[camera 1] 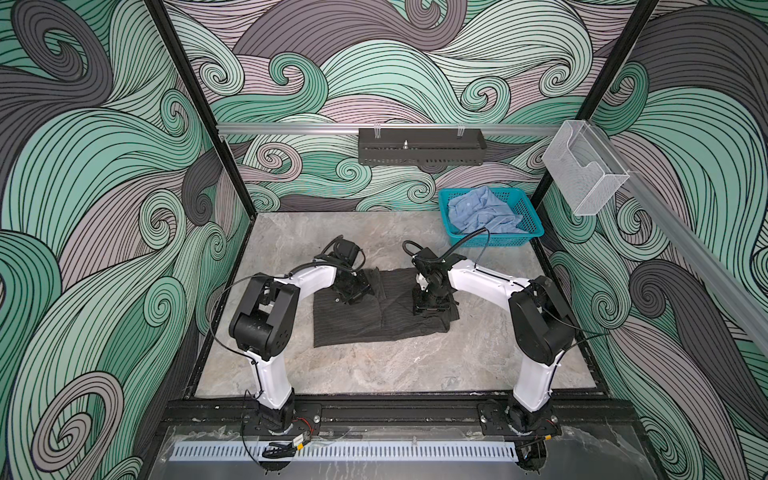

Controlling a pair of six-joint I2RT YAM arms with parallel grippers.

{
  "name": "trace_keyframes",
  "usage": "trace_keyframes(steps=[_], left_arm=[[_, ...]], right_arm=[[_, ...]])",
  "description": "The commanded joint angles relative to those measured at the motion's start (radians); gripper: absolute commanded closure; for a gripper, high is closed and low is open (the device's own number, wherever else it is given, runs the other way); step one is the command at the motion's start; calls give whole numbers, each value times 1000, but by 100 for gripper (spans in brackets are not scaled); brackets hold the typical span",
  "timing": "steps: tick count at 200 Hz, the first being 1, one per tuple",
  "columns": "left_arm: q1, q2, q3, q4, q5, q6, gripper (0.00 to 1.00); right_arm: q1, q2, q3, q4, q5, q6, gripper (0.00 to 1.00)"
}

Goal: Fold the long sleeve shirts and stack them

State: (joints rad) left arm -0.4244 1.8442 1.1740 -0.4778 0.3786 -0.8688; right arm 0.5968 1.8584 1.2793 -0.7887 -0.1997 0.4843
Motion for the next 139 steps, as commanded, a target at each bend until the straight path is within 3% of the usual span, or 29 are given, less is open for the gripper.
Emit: trace_keyframes(steps=[1, 16, 47, 85, 118, 139], left_arm=[[-41, 24, -28, 1, 10, -30, 55], [-40, 35, -56, -16, 3, -15, 54], [-37, 13, -14, -107, -21, 51, 41], [-14, -243, 27, -186, -80, 104, 31], [88, -457, -44, -325, -128, 162, 28], [201, -558, -187, -328, -115, 193, 30]], right_arm=[[-11, -32, -26, 12, -6, 13, 53], [-11, -38, -31, 17, -12, 13, 53], [-12, -41, -3, 31, -33, 5, 52], [-16, -41, 49, 31, -31, -12, 50], [-16, -21, 80, 90, -105, 0, 51], [-12, 1, 90, 174, -185, 54, 65]])
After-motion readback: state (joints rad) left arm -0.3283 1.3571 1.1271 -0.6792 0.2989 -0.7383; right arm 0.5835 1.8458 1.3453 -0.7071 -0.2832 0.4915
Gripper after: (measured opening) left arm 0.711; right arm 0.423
